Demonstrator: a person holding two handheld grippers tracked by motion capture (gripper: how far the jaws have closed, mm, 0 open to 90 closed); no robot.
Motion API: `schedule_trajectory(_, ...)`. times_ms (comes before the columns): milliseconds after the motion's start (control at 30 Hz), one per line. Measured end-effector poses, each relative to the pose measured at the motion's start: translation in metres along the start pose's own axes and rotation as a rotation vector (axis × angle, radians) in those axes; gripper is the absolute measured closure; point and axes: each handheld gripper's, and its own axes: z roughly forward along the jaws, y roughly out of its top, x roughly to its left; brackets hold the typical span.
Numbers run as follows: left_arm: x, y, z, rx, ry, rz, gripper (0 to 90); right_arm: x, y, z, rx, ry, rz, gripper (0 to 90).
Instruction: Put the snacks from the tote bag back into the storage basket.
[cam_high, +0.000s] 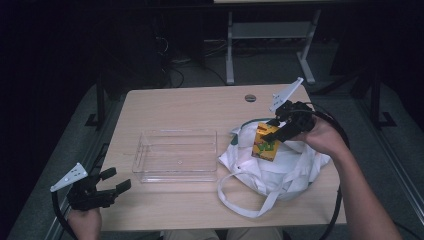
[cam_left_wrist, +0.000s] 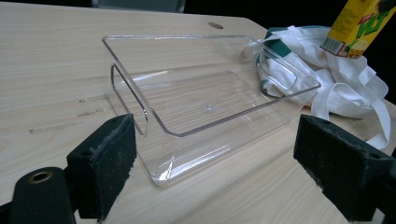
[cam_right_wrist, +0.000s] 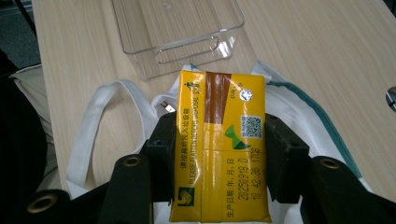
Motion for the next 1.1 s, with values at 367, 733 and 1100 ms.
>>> schedule_trajectory(367, 0.000, 0.000, 0.000, -0.001, 0.000, 0.001, 12.6, 0.007, 0.022, 0.000, -0.012, 0.018, -0.040, 52.3)
schedule_trajectory(733, 0.000, 0.000, 0.000, 0.001, -0.002, 0.001, 12.6, 0.014, 0.043, 0.004, -0.019, 0.035, -0.071, 52.3)
schedule_trajectory(1100, 0.000, 0.000, 0.000, -0.004, -0.003, 0.000, 12.6, 0.019, 0.063, 0.007, -0.030, 0.046, -0.118, 52.3)
